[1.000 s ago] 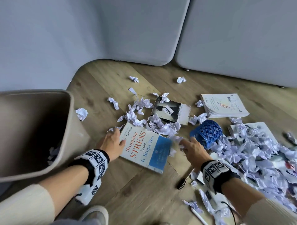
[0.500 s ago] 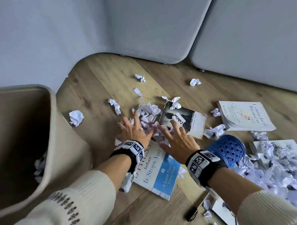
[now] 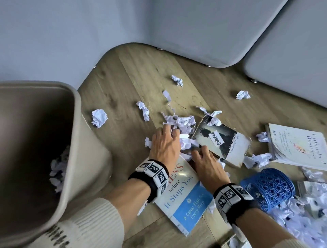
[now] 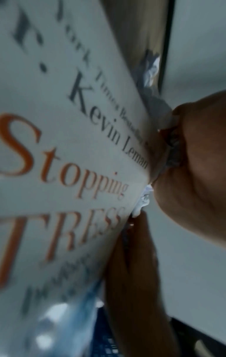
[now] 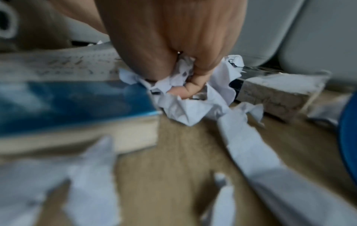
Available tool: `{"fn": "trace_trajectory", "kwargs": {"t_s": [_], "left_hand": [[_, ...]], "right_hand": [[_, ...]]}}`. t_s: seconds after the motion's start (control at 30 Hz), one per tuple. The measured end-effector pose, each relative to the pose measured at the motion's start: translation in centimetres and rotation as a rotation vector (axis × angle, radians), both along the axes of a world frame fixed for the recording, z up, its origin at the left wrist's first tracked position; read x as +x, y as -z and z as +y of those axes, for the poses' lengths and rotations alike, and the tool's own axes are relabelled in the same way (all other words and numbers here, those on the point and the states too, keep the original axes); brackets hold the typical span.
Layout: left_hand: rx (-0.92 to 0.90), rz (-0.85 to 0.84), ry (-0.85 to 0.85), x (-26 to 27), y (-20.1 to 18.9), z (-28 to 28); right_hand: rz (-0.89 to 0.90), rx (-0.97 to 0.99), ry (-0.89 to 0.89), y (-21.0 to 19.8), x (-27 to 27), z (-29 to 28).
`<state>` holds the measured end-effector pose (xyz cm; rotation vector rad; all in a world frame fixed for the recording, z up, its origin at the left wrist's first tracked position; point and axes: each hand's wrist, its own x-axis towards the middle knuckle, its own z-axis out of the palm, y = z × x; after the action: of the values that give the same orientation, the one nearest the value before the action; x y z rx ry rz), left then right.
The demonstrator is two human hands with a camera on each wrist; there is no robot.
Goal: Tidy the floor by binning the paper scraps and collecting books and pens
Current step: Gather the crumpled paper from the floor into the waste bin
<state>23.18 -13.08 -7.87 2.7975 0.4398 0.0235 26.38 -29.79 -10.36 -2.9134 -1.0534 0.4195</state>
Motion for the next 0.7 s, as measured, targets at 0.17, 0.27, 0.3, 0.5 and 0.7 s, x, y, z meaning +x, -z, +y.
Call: {"fn": "trace_trajectory", "kwargs": {"t_s": [0.17, 0.27, 0.3, 0.5, 0.7], "left_hand": [[-0.159, -0.102, -0.111, -1.3, -1.5, 0.0], [-0.180, -0.186, -0.037, -2.0, -3.4, -1.6], [-0.201, -0.209, -0.039, -1.9, -3.8, -1.8], [-0.249, -0.516, -0.014, -4.6, -12.4, -2.8], [-0.255, -0.797, -0.098, -10.1, -23.5, 2.9]], "right_hand": [[0.019, 0.261, 0.244, -0.3, -0.2, -1.5], [-0.039, 0.405, 0.372, -3.2, -0.6, -3.5], [-0.051, 0.448, 0.375, -3.8, -0.2, -3.6], [-0.132, 0.686, 0.332, -12.8, 1.1, -1.5], [-0.040, 1.029, 0.177, -23.5, -1.2, 8.0]]}}
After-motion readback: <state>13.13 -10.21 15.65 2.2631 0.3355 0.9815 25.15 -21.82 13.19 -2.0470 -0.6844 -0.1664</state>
